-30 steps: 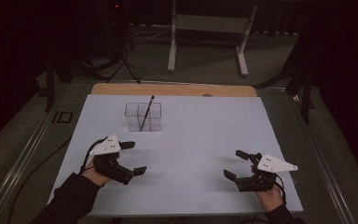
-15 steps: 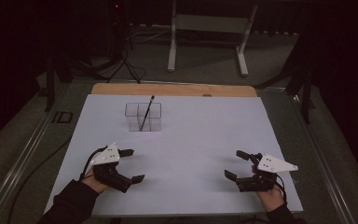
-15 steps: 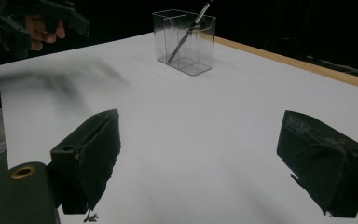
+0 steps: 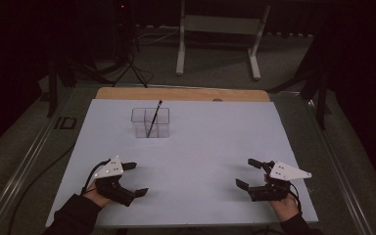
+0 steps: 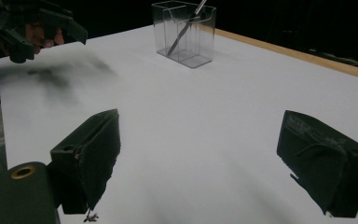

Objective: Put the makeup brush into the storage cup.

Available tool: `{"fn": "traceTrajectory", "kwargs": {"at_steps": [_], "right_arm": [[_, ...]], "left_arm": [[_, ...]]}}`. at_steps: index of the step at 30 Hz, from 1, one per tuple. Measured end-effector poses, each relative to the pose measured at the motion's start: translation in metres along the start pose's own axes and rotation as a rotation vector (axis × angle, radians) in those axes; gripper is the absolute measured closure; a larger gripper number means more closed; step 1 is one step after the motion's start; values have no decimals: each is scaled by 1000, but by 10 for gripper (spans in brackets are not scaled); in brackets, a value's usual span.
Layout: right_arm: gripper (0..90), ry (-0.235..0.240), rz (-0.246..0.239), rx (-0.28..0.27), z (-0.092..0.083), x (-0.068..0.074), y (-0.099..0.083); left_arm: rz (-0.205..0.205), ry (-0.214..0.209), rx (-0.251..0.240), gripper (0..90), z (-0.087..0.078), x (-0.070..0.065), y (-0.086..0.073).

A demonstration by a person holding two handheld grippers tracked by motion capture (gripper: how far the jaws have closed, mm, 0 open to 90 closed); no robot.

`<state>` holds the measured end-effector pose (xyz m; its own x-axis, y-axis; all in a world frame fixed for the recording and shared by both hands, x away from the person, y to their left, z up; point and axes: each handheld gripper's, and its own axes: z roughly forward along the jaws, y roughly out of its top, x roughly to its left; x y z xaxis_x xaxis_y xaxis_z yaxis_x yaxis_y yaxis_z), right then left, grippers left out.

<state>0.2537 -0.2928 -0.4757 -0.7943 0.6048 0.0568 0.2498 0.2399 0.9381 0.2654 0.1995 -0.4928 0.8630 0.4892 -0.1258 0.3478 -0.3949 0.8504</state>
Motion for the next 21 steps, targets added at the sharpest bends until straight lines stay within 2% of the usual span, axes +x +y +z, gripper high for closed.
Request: {"fn": "traceTrajectory", "kwargs": {"at_steps": [6, 14, 19, 21], "right_arm": [[134, 8, -5, 11, 1, 1, 0], [134, 15, -7, 21, 2, 1, 0], [133, 16, -5, 31, 4, 1, 0], [133, 18, -4, 32, 4, 1, 0]], "left_arm": [[-12, -10, 42, 10, 0, 1, -7], [-60, 8, 26, 11, -2, 4, -14], [-44, 37, 69, 11, 2, 3, -17], [-51, 48, 85, 10, 4, 3, -18]]}}
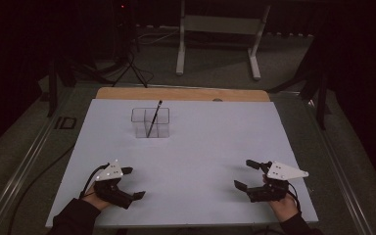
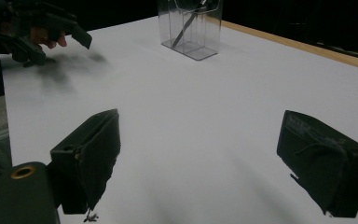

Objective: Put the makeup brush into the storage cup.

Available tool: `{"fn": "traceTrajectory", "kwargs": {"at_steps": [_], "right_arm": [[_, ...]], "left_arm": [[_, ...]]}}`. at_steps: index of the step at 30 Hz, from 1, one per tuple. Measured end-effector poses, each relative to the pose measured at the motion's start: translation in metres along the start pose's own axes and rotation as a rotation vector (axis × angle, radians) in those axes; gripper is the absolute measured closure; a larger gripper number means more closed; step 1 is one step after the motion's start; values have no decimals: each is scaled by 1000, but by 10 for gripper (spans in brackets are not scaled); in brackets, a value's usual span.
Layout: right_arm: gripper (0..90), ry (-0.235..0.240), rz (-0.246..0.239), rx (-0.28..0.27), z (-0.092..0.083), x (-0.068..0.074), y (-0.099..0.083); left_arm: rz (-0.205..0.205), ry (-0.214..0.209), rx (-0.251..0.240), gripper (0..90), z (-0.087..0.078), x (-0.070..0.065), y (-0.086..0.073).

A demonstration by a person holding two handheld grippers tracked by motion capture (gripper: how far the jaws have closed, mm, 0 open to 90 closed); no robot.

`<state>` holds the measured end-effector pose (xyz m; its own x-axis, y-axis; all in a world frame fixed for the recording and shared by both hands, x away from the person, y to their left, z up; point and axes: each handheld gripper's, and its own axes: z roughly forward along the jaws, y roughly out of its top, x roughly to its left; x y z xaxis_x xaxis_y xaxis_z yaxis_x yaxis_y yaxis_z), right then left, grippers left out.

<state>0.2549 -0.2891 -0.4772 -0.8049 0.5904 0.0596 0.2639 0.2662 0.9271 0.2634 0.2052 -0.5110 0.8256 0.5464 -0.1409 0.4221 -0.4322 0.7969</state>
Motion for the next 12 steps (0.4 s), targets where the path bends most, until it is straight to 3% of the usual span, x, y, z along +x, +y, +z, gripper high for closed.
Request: {"fn": "traceTrajectory", "kwargs": {"at_steps": [3, 12], "right_arm": [[134, 2, -1, -1, 0, 0, 0], [133, -1, -1, -2, -1, 0, 1]], "left_arm": [[-2, 13, 12, 10, 1, 1, -2], [-5, 2, -20, 10, -1, 2, -2]]}}
